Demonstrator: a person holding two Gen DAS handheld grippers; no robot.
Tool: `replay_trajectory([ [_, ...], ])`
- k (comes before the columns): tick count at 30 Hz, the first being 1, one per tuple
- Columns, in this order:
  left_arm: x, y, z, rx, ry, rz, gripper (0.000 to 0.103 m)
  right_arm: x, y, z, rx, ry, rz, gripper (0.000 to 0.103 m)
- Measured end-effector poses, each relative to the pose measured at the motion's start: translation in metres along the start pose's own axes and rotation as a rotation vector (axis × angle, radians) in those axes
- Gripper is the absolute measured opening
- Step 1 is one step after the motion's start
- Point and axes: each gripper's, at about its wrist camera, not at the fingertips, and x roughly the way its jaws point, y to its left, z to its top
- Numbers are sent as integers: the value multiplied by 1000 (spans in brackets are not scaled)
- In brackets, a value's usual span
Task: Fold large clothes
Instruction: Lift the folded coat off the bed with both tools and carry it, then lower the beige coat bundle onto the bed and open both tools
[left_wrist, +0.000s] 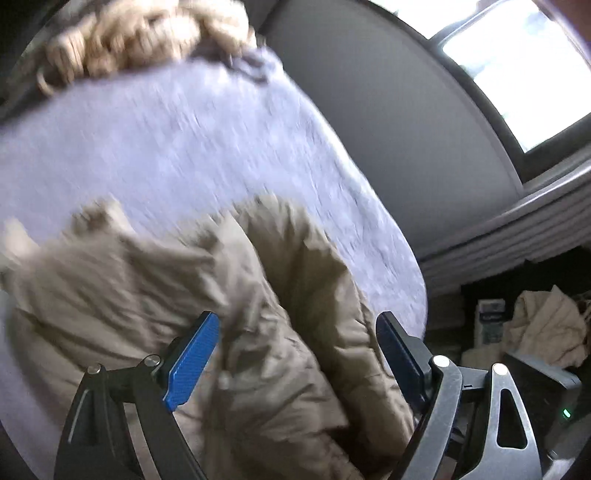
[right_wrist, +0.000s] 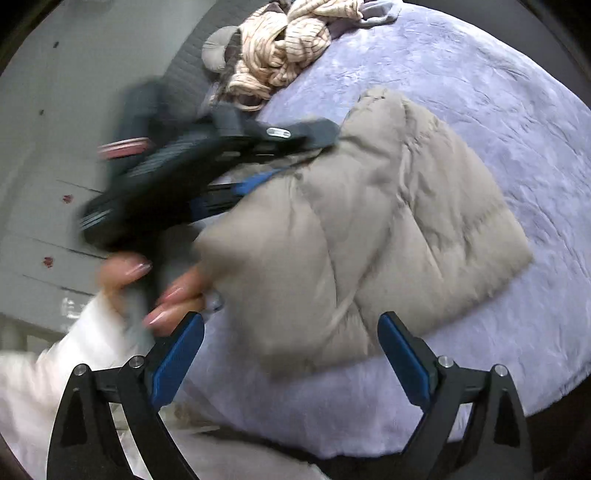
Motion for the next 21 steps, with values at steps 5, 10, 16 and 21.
replay_trajectory([
  [5,-55,62,-6,-63,-167,231,87,25,9,30,-36,-49,-274,31],
  [10,-32,131,-18,-194,-124,368,87,8,-14,36,-22,-75,-325,16],
  [16,19,106,-8,-152,-124,383,87,-8,-31,37,-29,-109,-413,16],
  [21,54,68,7,-59,-122,402,87,-21,-86,36,87,-126,-433,16],
])
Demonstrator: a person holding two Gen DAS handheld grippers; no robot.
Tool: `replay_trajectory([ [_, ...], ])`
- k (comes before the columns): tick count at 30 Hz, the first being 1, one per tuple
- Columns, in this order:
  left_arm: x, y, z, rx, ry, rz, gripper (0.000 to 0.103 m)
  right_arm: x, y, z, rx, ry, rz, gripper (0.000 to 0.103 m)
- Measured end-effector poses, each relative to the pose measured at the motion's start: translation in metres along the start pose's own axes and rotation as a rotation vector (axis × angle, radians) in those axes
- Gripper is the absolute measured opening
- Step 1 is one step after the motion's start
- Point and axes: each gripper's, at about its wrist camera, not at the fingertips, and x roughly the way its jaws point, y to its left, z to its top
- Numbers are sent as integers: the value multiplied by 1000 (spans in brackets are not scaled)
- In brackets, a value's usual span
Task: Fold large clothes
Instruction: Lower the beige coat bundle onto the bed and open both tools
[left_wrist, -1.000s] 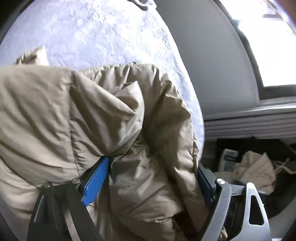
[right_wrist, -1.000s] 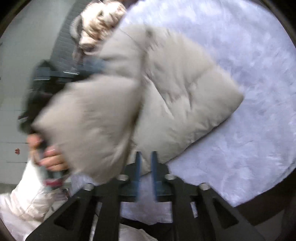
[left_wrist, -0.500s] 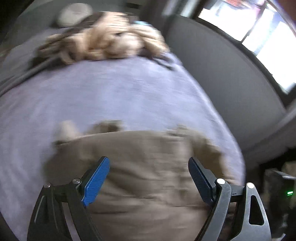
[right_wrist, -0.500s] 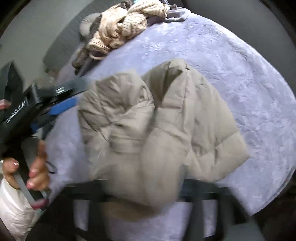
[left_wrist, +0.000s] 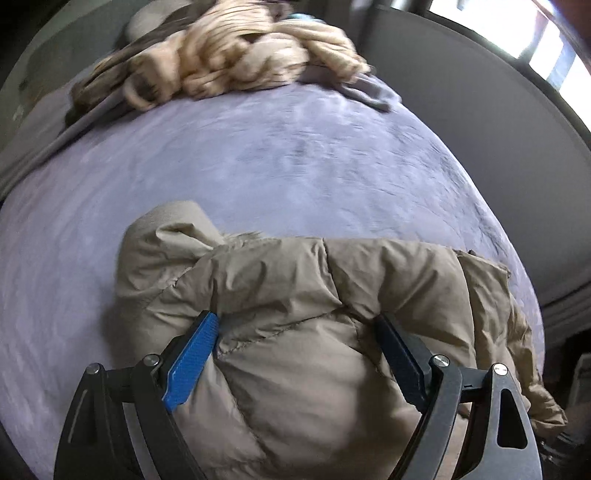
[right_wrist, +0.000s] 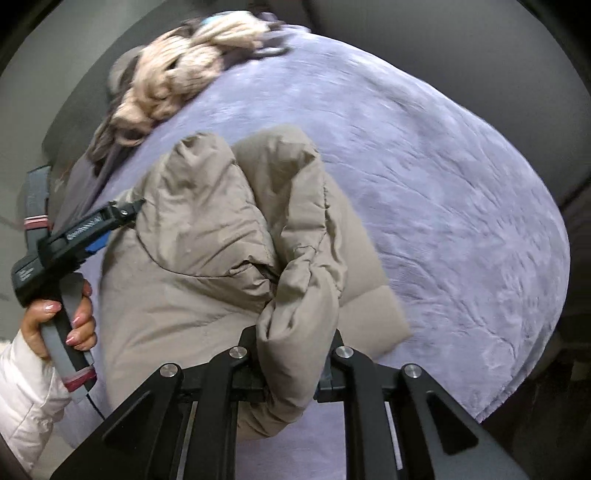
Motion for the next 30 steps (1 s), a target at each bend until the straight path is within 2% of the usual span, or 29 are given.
replay_trajectory([
  [2,11,-16,2,38,5,20,89,13,-21,3,53,20,13,18],
  [6,17,-23,-1,58,17,46,91,38,-55,-1,157,107,85,35],
  [8,18,-19,-2,55,22,47,91,33,-65,0,208,141,124,37],
  [10,18,-15,-2,45,28,52,92,13,-67,3,198,120,105,40],
  [13,21,-15,-2,42,31,59,92,-21,-59,12,117,26,76,40],
  [16,21,-17,-3,48,31,74,92,-39,-37,30,24,-30,113,40],
  [18,20,-19,-4,49,33,86,92,-31,-16,48,-46,-11,171,41],
  [19,19,-19,-4,46,34,93,92,-25,-8,55,-69,-4,190,44],
  [20,18,-19,-4,43,34,98,92,-14,2,66,-89,13,219,50],
  [21,16,-19,-5,35,33,103,92,0,10,78,-95,29,246,64],
  [22,14,-17,-5,26,31,106,92,14,14,90,-78,35,270,68],
  [24,10,-14,-7,3,23,110,92,40,15,108,-15,58,318,68],
  [25,10,-14,-7,-2,21,112,92,57,14,119,40,83,346,65],
  [26,10,-14,-8,-4,19,117,92,68,14,125,72,100,353,55],
  [27,10,-14,-8,-4,16,123,92,78,14,130,94,121,344,22],
  [28,11,-15,-9,-4,15,127,92,92,13,135,105,151,293,12],
  [30,14,-21,-8,4,14,137,92,104,9,136,100,160,236,10],
])
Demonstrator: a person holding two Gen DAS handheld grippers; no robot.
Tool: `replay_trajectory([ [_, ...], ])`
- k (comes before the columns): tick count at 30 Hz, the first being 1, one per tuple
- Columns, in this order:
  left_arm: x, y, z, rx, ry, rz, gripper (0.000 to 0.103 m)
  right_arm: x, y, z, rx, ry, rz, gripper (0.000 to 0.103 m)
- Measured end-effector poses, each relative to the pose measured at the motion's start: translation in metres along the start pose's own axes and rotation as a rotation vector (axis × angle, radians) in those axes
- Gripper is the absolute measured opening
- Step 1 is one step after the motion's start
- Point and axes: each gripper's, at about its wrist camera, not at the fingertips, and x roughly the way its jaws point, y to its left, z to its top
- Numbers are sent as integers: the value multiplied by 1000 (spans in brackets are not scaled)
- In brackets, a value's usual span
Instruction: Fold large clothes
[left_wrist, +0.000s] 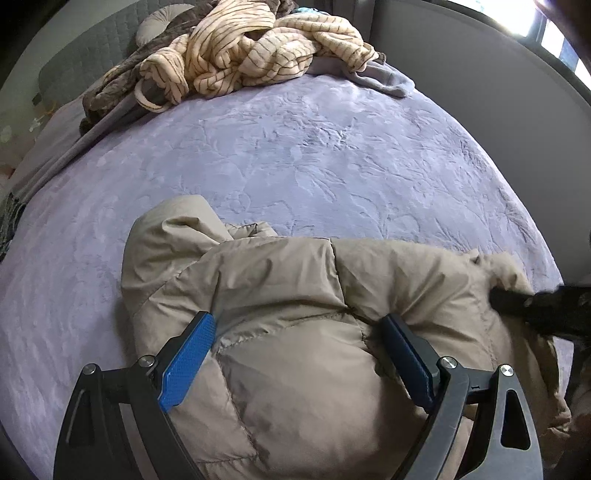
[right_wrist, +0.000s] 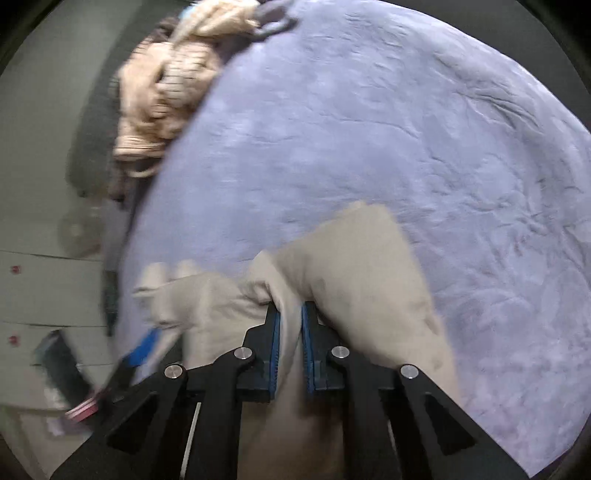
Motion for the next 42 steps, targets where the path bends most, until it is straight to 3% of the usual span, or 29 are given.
replay_trajectory([
  [5,-5,-6,0,20,13,19,92,23,-16,-6,-25,35,-47,6],
  [8,-34,9,-8,-31,8,-39,92,22,-15,-9,-34,39,-54,6],
  [13,-74,32,-60,-78,59,-134,92,11,-11,-12,-59,49,-61,7],
  [16,-77,28,-94,-55,106,-124,92,-10,1,-19,-130,34,-64,11],
  [19,-77,28,-114,-101,130,-128,93,-44,15,-42,-228,16,-57,11],
  [22,-73,30,-125,-157,148,-115,102,-71,25,-73,-307,27,-19,11],
  [25,-71,31,-127,-197,174,-113,102,-76,25,-104,-375,75,-44,11],
  [28,-78,27,-126,-196,174,-87,102,-57,6,-122,-342,163,-111,11],
  [33,-92,29,-135,-237,176,-58,102,-48,-10,-125,-285,223,-84,11],
  [42,-122,40,-136,-254,128,-5,102,-70,6,-114,-323,198,-111,14],
])
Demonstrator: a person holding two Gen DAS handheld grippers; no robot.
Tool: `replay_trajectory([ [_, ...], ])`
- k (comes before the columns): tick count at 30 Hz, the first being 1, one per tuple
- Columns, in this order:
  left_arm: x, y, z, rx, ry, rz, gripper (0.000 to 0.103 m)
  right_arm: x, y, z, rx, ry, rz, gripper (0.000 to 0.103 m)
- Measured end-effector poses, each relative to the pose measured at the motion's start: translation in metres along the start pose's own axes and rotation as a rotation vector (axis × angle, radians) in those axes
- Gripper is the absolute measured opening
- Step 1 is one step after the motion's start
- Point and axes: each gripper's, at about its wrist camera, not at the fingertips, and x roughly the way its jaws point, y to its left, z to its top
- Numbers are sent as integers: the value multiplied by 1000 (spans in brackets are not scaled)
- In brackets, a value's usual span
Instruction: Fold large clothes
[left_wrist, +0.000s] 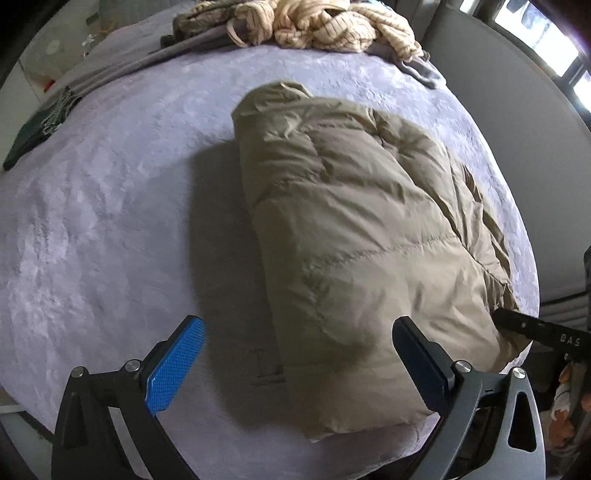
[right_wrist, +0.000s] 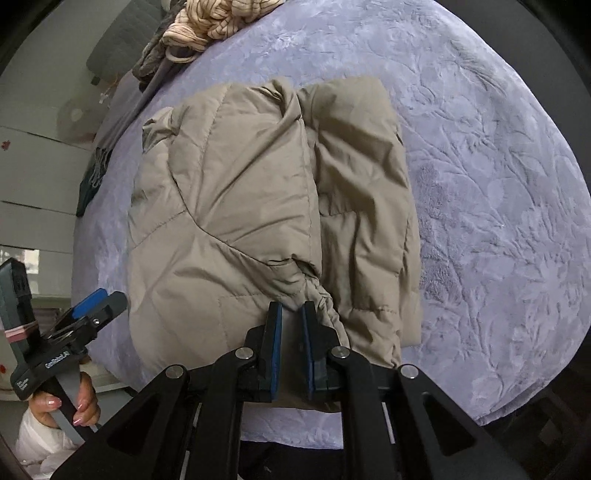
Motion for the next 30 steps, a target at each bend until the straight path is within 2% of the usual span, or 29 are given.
replay_trajectory([
  [5,-2,19,-2,-31,-16,-7,102,0,5,-10,55,-6,-34,17],
  [8,-2,31,-7,-41,-16,-12,102,0,16,-14,50,-17,-66,25],
  [10,-1,38,-9,-34,-13,-17,102,-3,22,-18,52,-36,-76,37],
  [17,3,50,-23,-12,16,-35,102,-10,34,-40,95,-93,-94,45],
  [25,0,64,-31,-11,22,-51,102,-30,40,-55,121,-174,-112,72],
  [29,5,65,-20,-17,25,-79,102,-39,37,-41,115,-203,-131,75],
  [30,8,64,-16,-22,28,-90,102,-42,33,-36,114,-208,-134,85],
])
